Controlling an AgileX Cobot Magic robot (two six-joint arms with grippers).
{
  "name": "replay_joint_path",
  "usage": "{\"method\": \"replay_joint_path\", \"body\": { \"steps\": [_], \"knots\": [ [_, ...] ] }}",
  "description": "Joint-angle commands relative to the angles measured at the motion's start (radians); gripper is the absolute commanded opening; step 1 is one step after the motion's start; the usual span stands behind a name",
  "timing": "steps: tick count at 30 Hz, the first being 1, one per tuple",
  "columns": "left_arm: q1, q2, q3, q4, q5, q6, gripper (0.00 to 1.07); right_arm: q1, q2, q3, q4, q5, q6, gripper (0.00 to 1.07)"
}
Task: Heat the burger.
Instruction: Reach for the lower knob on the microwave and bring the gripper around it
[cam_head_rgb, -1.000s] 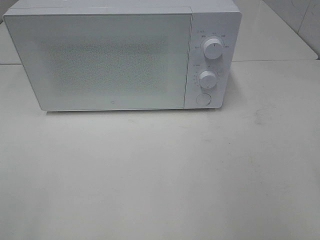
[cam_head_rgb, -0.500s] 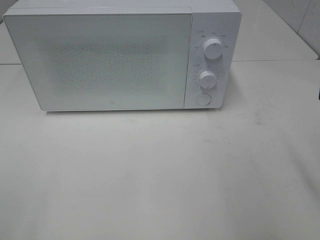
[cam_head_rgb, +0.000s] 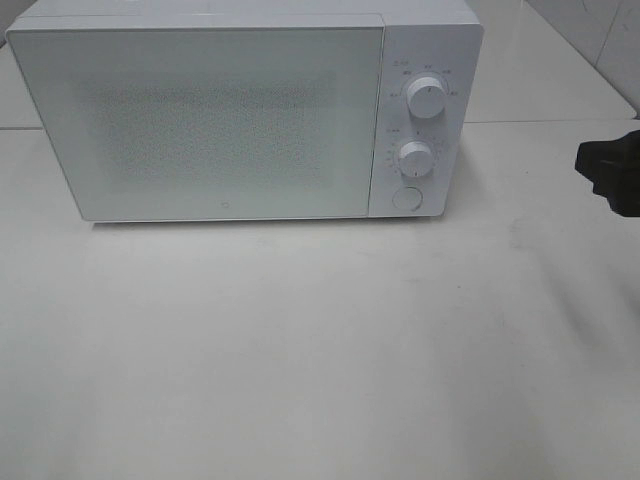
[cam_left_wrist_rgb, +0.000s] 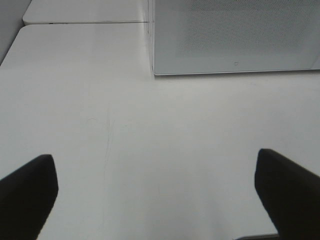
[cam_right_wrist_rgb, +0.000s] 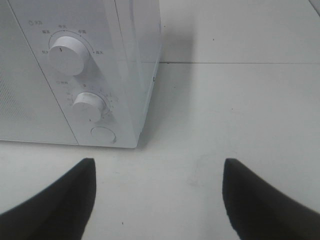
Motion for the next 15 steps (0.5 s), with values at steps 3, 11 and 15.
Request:
{"method": "replay_joint_path", "body": {
  "steps": [3, 11, 15],
  "knots": [
    [0.002, -0.021, 0.004, -0.008, -0.013, -0.001, 1.00, -0.006, 0.095, 0.005, -0.001, -0.142, -0.006, 0.69],
    [0.002, -0.021, 0.004, -0.008, -0.013, -0.001, 1.00, -0.005, 0.231, 0.073, 0.007, -0.421, -0.058, 0.69],
    [0.002, -0.021, 0.004, -0.008, -0.013, -0.001, 1.00, -0.005, 0.301, 0.125, 0.084, -0.547, -0.100, 0.69]
  ]
}}
